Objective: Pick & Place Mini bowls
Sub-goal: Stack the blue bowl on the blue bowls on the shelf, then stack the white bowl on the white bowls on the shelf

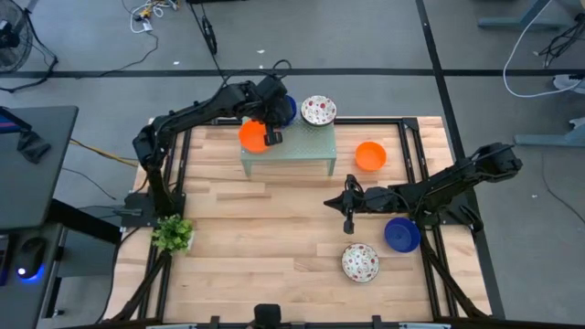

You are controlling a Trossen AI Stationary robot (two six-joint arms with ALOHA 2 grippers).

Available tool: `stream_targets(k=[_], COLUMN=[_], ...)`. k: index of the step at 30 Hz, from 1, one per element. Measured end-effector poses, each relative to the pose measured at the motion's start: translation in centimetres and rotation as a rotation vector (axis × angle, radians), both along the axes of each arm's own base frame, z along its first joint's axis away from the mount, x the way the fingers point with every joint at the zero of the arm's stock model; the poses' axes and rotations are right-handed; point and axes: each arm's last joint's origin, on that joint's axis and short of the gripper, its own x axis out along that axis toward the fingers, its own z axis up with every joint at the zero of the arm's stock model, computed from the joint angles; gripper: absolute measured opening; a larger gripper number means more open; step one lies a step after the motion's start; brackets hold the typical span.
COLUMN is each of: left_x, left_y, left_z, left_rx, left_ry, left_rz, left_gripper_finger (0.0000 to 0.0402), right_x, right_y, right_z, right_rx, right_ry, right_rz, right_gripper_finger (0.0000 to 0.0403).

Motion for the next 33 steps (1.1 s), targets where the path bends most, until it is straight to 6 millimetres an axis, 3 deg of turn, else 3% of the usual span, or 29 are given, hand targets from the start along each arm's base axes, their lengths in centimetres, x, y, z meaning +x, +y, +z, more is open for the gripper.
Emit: stream_targets(k=[7,13,19,23,26,29,33], left_x=[0.0,0.2,-0.3,-0.9,-1.2,-0.9,-0.6], left_y=[0.0,0.2,-1.4,-4.3,-7.1,-10.4,-15.6], left_z=[0.0,0.5,3.3,5.6,5.8,4.1,0.3], left_rx=[0.003,0.030,0.049,0.009,-0.027,-0.093,-0.175], left_ry=[-0.005,-0.049,-0.130,-0.191,-0.170,-0.122,-0.108], left_rz=[0.000,0.014,0.030,0.029,-0.019,-0.079,-0.150], left_gripper_finger=[0.0059,0.0107,0.0140,0.0137,0.0124,0.0107,0.0082], right_x=[0.0,0.0,0.0,0.0,0.0,-0.1,0.0], right_y=[0.0,0.0,0.0,0.0,0.0,0.0,0.4], right_z=[0.0,0.0,0.0,0.0,0.0,-0.1,-0.1], right_rx=[-0.007,-0.007,-0.012,-0.030,-0.035,0.005,0.055], right_ry=[0.001,0.001,0.003,0.006,0.009,0.016,0.010], right_rz=[0.003,0.003,0.004,0.011,0.014,0.014,0.108], right_gripper_finger=[0.0007,0.0007,0.0006,0.0007,0.0007,0.0007,0.0006])
